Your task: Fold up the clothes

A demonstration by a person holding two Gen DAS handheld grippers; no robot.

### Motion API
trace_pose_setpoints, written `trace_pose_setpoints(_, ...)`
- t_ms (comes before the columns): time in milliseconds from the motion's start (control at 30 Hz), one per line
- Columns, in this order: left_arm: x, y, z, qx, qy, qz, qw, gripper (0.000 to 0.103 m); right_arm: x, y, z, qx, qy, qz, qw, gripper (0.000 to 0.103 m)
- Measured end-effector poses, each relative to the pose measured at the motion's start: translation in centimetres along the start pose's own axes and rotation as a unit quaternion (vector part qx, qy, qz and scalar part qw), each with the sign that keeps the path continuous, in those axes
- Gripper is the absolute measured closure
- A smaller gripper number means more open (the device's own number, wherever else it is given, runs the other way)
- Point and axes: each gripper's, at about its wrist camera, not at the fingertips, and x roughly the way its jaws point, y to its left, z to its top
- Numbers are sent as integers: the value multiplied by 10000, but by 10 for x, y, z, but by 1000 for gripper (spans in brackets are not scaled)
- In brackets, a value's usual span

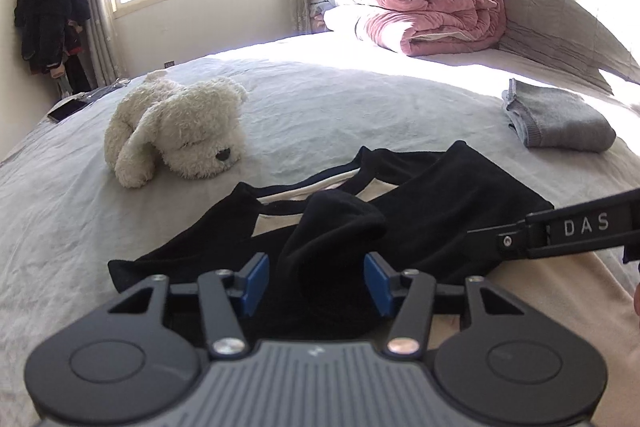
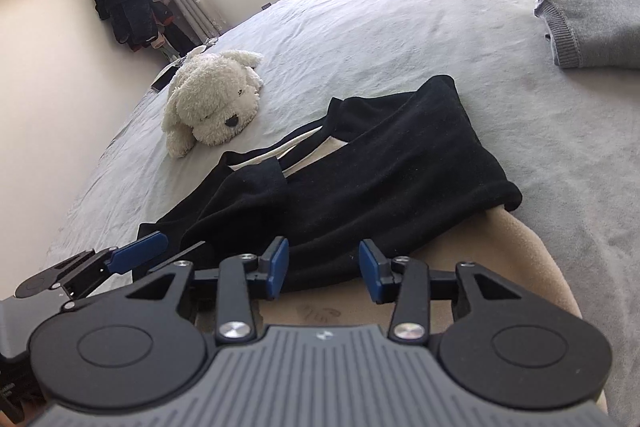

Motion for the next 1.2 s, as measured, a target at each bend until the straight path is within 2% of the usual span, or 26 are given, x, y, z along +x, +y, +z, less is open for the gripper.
trace_pose_setpoints(167,12,-13,7,392,2,-12,9992,56,1,-11,4,370,47,6,9993,59)
trace_pose_setpoints(233,16,-15,9,497,-1,-18,9988,65,1,-15,5,513,75,63,9986,59)
trace_pose_setpoints(367,24,-21,12,705,-5,-31,9975,70,4,-20,7,645,151,87,9978,59)
trace_pose_setpoints(400,26,-22,13,757,-6,-35,9971,74,4,-20,7,666,167,83,9976,59)
trace_pose_setpoints(500,32,-26,15,913,-10,-44,9958,97,6,-22,7,723,205,64,9971,59)
trace_pose_setpoints(533,34,-27,16,965,-11,-47,9953,98,7,-23,6,734,216,54,9971,59)
trace_pose_setpoints(667,16,-3,18,86,-393,-150,9991,99,8,-22,5,676,251,30,9974,59)
trace_pose_setpoints(767,0,19,15,-684,-652,-205,9953,99,9,-20,5,588,264,9,9979,59)
trace_pose_setpoints(867,-14,44,6,-1452,-760,-172,9863,99,9,-20,4,556,268,9,9981,59)
trace_pose_setpoints(967,-26,67,-7,-2145,-815,-109,9733,99,9,-18,3,507,280,1,9983,59)
trace_pose_setpoints(1133,-36,99,-42,-2912,-632,151,9545,99,12,-16,1,429,305,-41,9986,59)
trace_pose_setpoints(1200,-39,106,-56,-3082,-544,195,9496,99,13,-16,0,398,318,-62,9987,59)
